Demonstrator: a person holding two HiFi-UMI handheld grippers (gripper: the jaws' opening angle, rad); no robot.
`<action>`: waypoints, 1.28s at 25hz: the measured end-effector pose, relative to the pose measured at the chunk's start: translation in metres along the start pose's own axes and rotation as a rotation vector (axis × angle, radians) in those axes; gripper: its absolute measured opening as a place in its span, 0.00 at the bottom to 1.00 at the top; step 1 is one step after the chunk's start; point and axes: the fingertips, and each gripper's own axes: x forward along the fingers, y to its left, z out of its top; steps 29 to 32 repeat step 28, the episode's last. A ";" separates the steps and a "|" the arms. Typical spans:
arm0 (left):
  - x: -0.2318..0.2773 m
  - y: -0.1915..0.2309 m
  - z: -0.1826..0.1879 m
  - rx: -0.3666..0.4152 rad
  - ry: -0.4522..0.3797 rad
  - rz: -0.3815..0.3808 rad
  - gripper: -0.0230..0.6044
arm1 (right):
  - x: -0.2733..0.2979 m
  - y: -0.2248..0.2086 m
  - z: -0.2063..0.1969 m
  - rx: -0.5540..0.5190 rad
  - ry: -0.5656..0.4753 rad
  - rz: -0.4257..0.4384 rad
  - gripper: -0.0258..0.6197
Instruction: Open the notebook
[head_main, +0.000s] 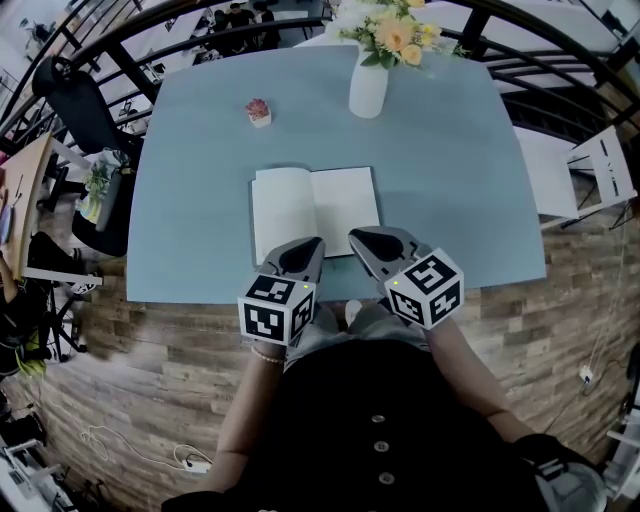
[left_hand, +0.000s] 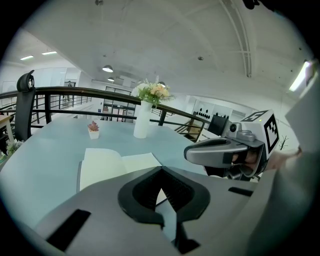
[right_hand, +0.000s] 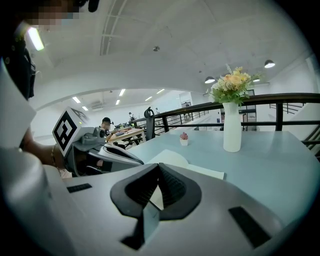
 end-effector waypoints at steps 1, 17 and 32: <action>0.000 -0.001 0.000 0.000 0.001 0.000 0.06 | -0.001 0.001 0.000 -0.001 0.001 0.004 0.04; 0.002 -0.004 -0.001 -0.004 0.014 -0.006 0.06 | -0.004 -0.004 -0.008 0.021 0.019 -0.013 0.04; 0.005 -0.003 -0.004 -0.014 0.027 -0.011 0.06 | -0.004 -0.006 -0.012 0.046 0.022 -0.005 0.04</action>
